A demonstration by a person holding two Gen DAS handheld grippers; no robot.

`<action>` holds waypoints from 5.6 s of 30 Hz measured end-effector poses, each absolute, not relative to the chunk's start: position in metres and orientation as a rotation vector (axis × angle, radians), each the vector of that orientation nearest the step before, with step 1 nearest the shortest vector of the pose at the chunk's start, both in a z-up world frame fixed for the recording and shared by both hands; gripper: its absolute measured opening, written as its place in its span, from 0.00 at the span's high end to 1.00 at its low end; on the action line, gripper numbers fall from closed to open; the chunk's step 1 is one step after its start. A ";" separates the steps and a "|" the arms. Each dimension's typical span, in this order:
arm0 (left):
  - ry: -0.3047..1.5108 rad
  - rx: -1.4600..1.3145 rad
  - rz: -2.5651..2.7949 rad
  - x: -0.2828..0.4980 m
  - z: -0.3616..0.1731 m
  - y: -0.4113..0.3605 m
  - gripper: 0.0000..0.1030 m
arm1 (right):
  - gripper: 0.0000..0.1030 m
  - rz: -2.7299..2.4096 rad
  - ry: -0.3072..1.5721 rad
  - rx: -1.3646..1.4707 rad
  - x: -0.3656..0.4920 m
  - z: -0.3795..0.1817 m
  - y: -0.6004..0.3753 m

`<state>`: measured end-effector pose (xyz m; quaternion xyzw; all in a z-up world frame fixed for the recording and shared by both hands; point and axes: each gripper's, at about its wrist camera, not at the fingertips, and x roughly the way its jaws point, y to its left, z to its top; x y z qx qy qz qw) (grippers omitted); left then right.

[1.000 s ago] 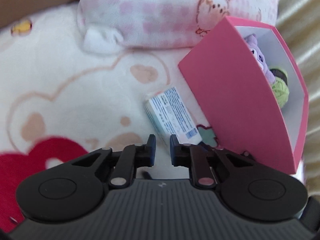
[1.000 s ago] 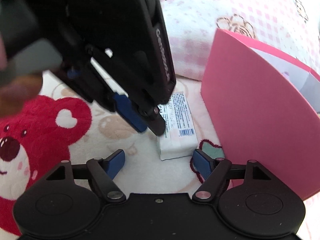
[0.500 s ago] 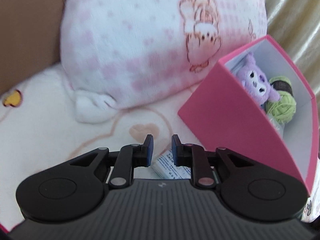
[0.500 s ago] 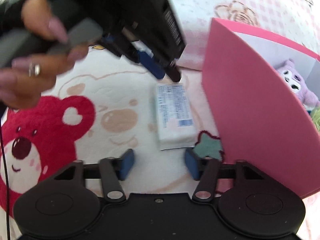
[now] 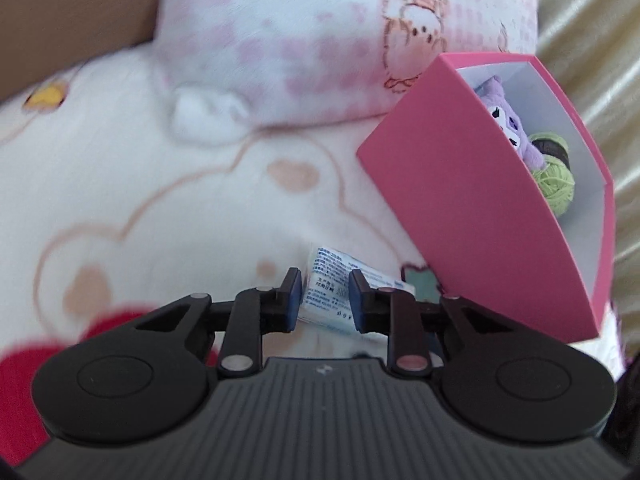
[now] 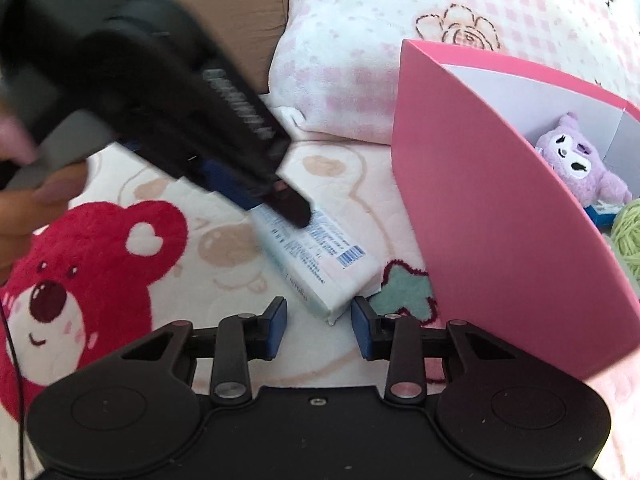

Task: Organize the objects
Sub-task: 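Lower the left gripper around the soap bar and close on it, then lift the soap bar off the blanket with the left gripper, then carry the soap bar over the pink box and lower it inside, then open the left gripper to release the soap bar into the box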

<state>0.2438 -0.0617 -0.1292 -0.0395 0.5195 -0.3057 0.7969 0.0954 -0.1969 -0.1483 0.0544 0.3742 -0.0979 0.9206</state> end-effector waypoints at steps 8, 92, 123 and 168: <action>1.132 -0.366 -0.512 0.181 -0.129 0.002 0.78 | 0.58 -0.011 0.818 0.177 0.080 -0.142 -0.192; 1.051 -0.207 -0.491 0.005 0.018 -0.082 0.75 | 0.26 0.195 0.869 0.140 -0.048 0.002 -0.216; 0.945 -0.222 -0.609 0.073 0.048 -0.189 0.74 | 0.25 0.066 0.776 0.097 -0.027 0.044 -0.325; 1.234 -0.147 -0.403 0.189 -0.061 -0.272 0.69 | 0.28 0.135 1.083 0.049 0.091 -0.079 -0.405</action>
